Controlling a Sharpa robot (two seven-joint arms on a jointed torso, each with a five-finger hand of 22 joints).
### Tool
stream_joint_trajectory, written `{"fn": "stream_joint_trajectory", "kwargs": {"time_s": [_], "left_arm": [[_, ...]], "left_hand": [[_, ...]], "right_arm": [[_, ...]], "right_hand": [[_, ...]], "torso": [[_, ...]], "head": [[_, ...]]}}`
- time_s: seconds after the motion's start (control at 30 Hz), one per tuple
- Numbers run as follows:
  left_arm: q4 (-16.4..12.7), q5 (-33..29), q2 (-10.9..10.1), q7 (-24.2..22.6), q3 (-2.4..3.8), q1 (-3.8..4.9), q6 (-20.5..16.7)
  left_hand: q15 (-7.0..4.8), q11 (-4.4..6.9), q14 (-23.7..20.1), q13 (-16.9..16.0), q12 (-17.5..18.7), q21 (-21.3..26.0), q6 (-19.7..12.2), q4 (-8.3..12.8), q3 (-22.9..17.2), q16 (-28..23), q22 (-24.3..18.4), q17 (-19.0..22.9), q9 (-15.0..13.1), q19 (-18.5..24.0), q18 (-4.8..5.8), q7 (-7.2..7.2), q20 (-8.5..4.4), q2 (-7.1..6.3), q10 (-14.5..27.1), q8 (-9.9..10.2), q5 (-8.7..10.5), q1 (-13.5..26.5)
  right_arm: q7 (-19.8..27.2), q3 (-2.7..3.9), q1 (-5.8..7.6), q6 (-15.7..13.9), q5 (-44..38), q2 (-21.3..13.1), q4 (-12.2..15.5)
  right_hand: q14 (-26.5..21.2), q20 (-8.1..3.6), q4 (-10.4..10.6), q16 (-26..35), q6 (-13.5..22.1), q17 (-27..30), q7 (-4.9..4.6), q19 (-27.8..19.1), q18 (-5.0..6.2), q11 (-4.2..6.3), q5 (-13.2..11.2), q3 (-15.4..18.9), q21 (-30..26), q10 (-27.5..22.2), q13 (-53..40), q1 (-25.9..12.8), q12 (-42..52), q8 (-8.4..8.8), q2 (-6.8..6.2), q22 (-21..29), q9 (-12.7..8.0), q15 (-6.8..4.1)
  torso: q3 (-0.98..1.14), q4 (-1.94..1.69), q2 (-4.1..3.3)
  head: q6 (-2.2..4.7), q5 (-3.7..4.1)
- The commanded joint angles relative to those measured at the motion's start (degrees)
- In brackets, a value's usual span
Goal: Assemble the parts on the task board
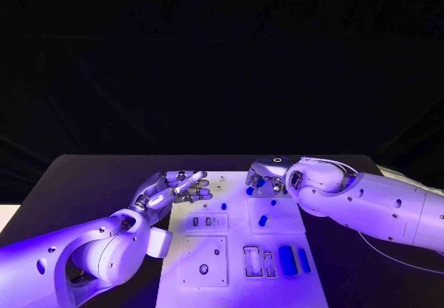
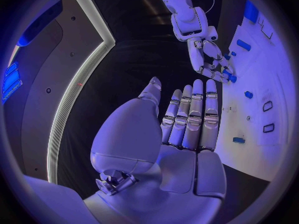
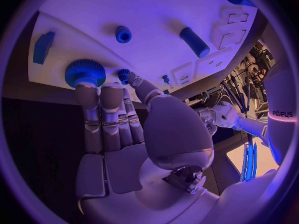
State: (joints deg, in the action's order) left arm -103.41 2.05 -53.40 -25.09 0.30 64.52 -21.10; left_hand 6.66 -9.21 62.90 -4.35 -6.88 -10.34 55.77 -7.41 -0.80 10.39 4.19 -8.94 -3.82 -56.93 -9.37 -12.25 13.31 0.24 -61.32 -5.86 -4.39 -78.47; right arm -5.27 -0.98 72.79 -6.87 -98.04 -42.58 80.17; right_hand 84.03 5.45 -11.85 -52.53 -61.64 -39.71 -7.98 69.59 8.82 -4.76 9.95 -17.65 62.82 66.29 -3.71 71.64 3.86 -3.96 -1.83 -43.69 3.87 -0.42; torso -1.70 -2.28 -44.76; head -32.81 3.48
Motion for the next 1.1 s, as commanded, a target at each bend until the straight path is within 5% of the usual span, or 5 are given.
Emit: {"fn": "stream_joint_trajectory", "kwargs": {"time_s": [0.03, 0.57, 0.8, 1.1], "left_arm": [[-0.26, -0.21, -0.03, -0.05, 0.06, 0.10, 1.12], [-0.52, -0.21, -0.26, 0.37, 0.08, 0.14, 1.27], [-0.46, -0.21, -0.28, 0.56, 0.08, 0.14, 1.28], [-0.08, -0.21, -0.41, 0.66, 0.08, 0.14, 1.32]], "left_hand": [[0.20, -0.16, 0.24, -0.03, 0.19, 0.26, -0.05, 0.30, 0.14, -0.12, -0.07, -0.05, 0.07, -0.44, -1.13, -0.29, -0.07, 0.43, -0.19, 0.38, 0.23, -0.04], [0.24, -0.22, 0.23, -0.02, 0.28, 0.37, -0.13, 0.39, 0.24, -0.19, -0.12, -0.13, 0.08, -0.49, -1.12, -0.39, -0.06, 0.40, -0.12, 0.48, 0.22, -0.02], [0.25, -0.25, 0.25, -0.01, 0.32, 0.41, -0.17, 0.44, 0.27, -0.21, -0.13, -0.17, 0.08, -0.52, -1.12, -0.43, -0.06, 0.40, -0.09, 0.53, 0.22, -0.01], [0.25, -0.27, 0.27, 0.00, 0.37, 0.46, -0.20, 0.52, 0.27, -0.23, -0.15, -0.22, 0.08, -0.56, -1.12, -0.45, -0.05, 0.42, -0.05, 0.58, 0.20, -0.07]], "right_arm": [[-0.56, 0.02, 0.01, 2.71, -2.06, 0.46, -0.53], [-0.31, 0.00, -0.01, 3.89, -2.80, 1.62, -1.80], [0.02, 0.00, -0.03, -2.26, -2.78, 1.49, -1.45], [-1.50, 0.35, -0.03, -8.34, -1.85, 1.00, 0.64]], "right_hand": [[1.37, -0.14, 0.25, -1.54, -0.59, -1.61, -0.01, 0.70, -0.80, 0.07, -0.08, -0.64, 1.25, 0.40, 0.04, 0.25, -0.10, -0.01, 0.25, -1.58, 0.06, 0.03], [1.51, -0.29, 2.12, -7.73, -3.46, -7.83, 0.76, 2.35, -1.67, 0.81, -0.60, -2.89, 6.46, 2.62, -0.04, 0.31, 0.19, -0.54, 1.49, -8.21, 0.36, -0.47], [1.82, -0.75, 3.36, -11.44, -5.78, -11.58, 1.41, 4.86, -2.67, 1.53, -3.09, -4.72, 10.66, 5.25, -0.19, 1.17, 0.46, -1.20, 2.91, -14.41, 0.92, -1.05], [1.46, -0.82, 3.70, -11.43, -5.96, -11.13, 1.28, 4.92, -2.76, 1.55, -3.69, -5.53, 11.30, 5.62, -0.14, 1.43, 0.15, -1.08, 2.74, -15.12, 1.07, -1.04]], "torso": [[0.00, -0.10, -0.27], [0.00, -0.38, -0.69], [-0.05, -0.61, -0.80], [-0.12, -0.75, -0.95]], "head": [[-0.03, 0.05], [-0.46, 0.40], [-0.38, 0.54], [0.17, 0.45]]}}
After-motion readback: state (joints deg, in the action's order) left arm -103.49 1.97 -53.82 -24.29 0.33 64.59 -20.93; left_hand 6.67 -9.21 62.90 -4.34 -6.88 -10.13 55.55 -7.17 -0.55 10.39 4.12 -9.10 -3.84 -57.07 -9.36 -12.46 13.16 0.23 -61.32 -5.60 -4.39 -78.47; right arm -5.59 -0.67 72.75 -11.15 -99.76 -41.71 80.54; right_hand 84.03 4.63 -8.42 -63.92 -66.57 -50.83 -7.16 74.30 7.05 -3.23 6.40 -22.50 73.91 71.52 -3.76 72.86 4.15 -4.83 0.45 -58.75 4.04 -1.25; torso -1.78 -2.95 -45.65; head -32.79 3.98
